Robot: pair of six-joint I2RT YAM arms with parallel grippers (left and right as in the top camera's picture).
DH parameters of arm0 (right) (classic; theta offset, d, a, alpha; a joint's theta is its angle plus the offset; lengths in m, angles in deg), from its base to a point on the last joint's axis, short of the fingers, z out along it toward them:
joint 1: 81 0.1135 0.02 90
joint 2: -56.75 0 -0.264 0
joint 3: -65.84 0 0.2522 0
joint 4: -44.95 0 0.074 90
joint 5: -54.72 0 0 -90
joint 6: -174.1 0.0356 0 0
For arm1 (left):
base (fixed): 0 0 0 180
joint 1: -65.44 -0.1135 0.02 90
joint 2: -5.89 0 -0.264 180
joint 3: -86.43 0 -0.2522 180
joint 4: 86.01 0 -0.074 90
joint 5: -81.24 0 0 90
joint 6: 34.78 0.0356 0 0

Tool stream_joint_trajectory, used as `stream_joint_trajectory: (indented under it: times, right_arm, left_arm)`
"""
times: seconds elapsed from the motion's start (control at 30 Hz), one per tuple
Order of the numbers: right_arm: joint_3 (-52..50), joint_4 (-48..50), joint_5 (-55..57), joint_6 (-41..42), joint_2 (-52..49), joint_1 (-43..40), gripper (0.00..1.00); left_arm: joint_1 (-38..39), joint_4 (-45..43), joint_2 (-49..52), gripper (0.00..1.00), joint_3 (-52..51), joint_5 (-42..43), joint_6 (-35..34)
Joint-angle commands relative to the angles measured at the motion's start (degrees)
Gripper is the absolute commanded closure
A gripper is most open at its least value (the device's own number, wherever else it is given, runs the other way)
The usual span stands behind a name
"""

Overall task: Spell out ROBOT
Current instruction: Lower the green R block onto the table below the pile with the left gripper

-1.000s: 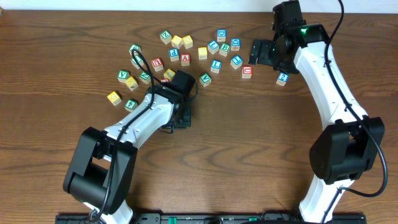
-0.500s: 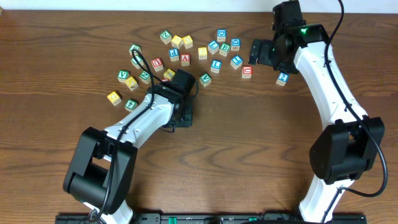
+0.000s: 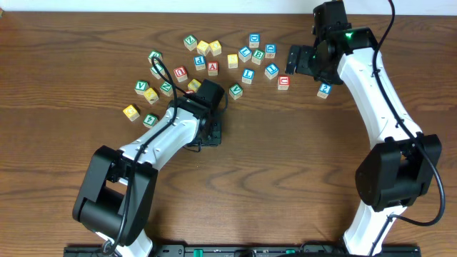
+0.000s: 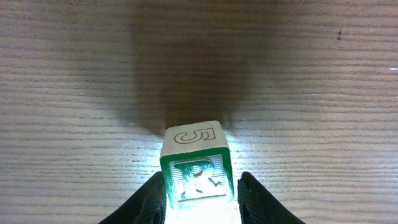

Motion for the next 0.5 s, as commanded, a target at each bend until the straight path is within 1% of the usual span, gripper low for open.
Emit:
stream_joint_trajectory:
  times: [0.0,0.2,0.47]
  right_arm:
    - [1.03,-0.04,0.11,0.46,-0.28,0.59,0.01]
    - [1.03,-0.04,0.09,0.46,-0.28,0.59,0.01]
    - [1.03,-0.04,0.09,0.46,-0.28,0.59,0.01]
  left_arm:
    - [-0.13,0.33,0.59,0.63,-0.92,0.13,0.59]
    - [-0.13,0.09,0.59,0.63,-0.72,1.68,3.21]
    - [-0.13,0.09,0.59,0.63,-0.72,1.68,3.21]
